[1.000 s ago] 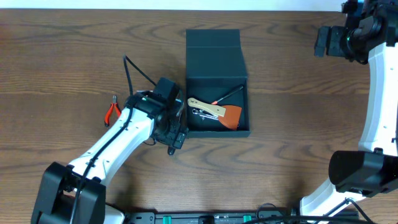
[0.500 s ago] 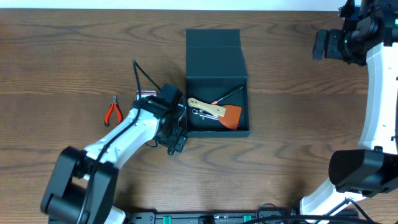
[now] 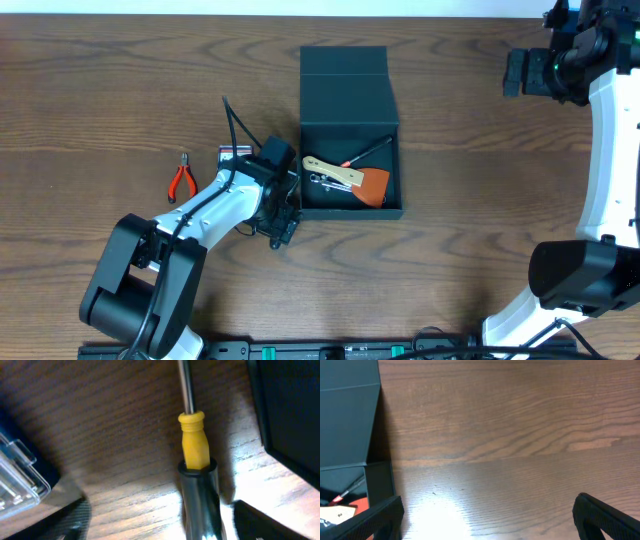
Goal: Pack container
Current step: 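Close the left gripper on the screwdriver handle and lift it, then carry the screwdriver into the box and open the left gripper, then move the left gripper over the precision screwdriver set case, then lower the left gripper and close it on the screwdriver case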
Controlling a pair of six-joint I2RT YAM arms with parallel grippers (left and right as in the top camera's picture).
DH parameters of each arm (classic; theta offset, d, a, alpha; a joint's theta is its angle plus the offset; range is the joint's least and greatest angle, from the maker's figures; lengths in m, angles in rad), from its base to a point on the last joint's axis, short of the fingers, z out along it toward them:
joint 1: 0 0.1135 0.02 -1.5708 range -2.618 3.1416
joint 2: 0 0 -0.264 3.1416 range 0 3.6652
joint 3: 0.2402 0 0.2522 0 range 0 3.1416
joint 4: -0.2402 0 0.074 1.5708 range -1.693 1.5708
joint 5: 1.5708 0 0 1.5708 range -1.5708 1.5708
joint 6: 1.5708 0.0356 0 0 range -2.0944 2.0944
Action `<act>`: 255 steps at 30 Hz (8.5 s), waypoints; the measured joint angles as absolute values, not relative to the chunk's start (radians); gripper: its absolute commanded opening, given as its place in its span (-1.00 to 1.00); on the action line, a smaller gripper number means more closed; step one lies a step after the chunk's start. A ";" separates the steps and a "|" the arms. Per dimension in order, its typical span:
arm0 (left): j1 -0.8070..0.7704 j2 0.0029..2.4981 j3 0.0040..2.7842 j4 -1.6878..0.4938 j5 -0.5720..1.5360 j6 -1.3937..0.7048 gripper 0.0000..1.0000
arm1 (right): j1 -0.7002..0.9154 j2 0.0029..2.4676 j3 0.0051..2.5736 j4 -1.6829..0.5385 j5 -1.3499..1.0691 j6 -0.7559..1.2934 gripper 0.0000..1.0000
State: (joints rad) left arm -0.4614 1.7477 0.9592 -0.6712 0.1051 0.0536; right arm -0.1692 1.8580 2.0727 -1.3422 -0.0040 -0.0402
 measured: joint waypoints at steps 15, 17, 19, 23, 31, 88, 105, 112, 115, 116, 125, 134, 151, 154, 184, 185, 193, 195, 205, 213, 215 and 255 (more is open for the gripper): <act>-0.461 1.750 0.959 -0.680 0.105 0.052 -0.20 | -0.169 1.858 2.073 -1.341 -0.004 -0.048 0.99; -0.461 1.751 0.959 -0.682 0.105 0.052 -0.39 | -0.169 1.858 2.073 -1.341 -0.004 -0.048 0.98; -0.461 1.751 0.959 -0.684 0.105 0.050 -0.55 | -0.169 1.858 2.073 -1.341 -0.004 -0.048 0.98; -0.461 1.752 0.959 -0.685 0.105 0.055 -0.70 | -0.169 1.858 2.073 -1.341 -0.004 -0.048 0.98; -0.462 1.752 0.960 -0.692 0.105 0.054 -0.89 | -0.169 1.858 2.073 -1.341 -0.004 -0.048 0.99; -0.627 1.702 1.364 -0.613 0.098 0.428 -0.89 | -0.169 1.858 2.072 -1.351 -0.004 -0.048 0.98; -0.637 1.877 1.364 -0.640 0.097 0.447 0.12 | -0.169 1.858 2.072 -1.348 -0.004 -0.048 0.98; -0.637 1.874 1.364 -0.674 0.097 0.445 0.45 | -0.169 1.858 2.072 -1.346 -0.004 -0.048 0.98; -0.637 1.854 1.364 -0.686 0.088 0.443 0.47 | -0.169 1.858 2.072 -1.346 -0.004 -0.048 0.99; -0.637 1.836 1.365 -0.692 0.075 0.443 0.52 | -0.169 1.858 2.072 -1.346 -0.004 -0.048 0.99; -0.614 1.532 1.477 -0.799 -0.096 0.404 0.94 | -0.169 1.858 2.072 -1.348 -0.004 -0.048 0.98; -0.298 1.484 1.493 -0.962 -0.118 0.093 0.97 | -0.169 1.858 2.072 -1.349 -0.004 -0.048 0.99; -0.141 1.862 1.493 -0.968 0.005 -0.079 0.97 | -0.169 1.858 2.072 -1.351 -0.004 -0.048 0.99; -0.141 1.902 1.493 -0.968 0.013 -0.078 0.97 | -0.169 1.858 2.072 -1.350 -0.004 -0.048 0.99; -0.141 2.007 1.453 -0.899 0.092 -0.027 0.97 | -0.169 1.858 2.072 -1.349 -0.004 -0.048 0.98; -0.141 2.007 1.447 -0.895 0.092 -0.027 0.97 | -0.169 1.858 2.072 -1.349 -0.004 -0.048 0.98; -0.141 2.007 1.393 -0.858 0.098 -0.026 0.97 | -0.169 1.858 2.072 -1.349 -0.004 -0.048 0.98; -0.141 2.007 1.383 -0.848 0.098 -0.026 0.97 | -0.169 1.858 2.072 -1.349 -0.004 -0.048 0.98; -0.141 2.007 1.346 -0.811 0.095 -0.028 0.97 | -0.169 1.858 2.072 -1.351 -0.004 -0.048 0.98; -0.141 2.007 1.346 -0.810 0.072 -0.050 0.97 | -0.169 1.858 2.072 -1.356 -0.004 -0.048 0.98; -0.141 2.007 1.344 -0.806 0.071 -0.052 0.97 | -0.169 1.858 2.072 -1.356 -0.004 -0.048 0.98; -0.141 2.001 1.304 -0.773 0.072 -0.056 0.07 | -0.169 1.858 2.072 -1.365 -0.004 -0.048 0.98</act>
